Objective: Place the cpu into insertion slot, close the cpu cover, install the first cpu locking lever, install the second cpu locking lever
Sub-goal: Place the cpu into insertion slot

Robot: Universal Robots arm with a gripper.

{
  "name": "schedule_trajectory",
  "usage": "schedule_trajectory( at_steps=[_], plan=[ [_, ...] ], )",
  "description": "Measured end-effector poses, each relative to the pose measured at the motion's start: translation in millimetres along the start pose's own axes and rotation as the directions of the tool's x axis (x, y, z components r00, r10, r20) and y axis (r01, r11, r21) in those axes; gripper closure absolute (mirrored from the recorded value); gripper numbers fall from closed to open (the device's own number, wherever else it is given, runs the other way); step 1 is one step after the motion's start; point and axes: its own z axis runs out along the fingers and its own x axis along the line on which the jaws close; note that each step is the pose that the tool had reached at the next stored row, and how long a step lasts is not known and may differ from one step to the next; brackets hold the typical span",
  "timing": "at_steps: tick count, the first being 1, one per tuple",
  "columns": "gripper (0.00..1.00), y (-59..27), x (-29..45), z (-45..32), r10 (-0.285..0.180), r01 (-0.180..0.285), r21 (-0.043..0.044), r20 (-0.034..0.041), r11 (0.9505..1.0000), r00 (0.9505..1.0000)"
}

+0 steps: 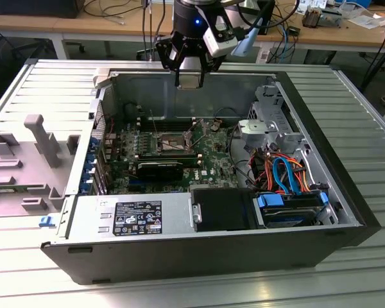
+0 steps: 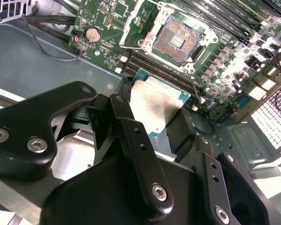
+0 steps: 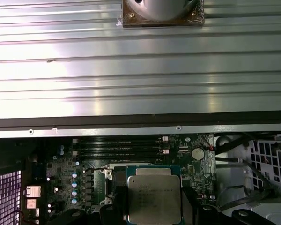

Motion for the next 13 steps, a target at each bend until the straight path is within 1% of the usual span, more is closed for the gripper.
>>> schedule_trajectory(
  at_steps=[13],
  plan=[
    [0.45,-0.7,-0.1,2.5,0.0,0.0,0.0001,0.0,1.0,1.0]
  ],
)
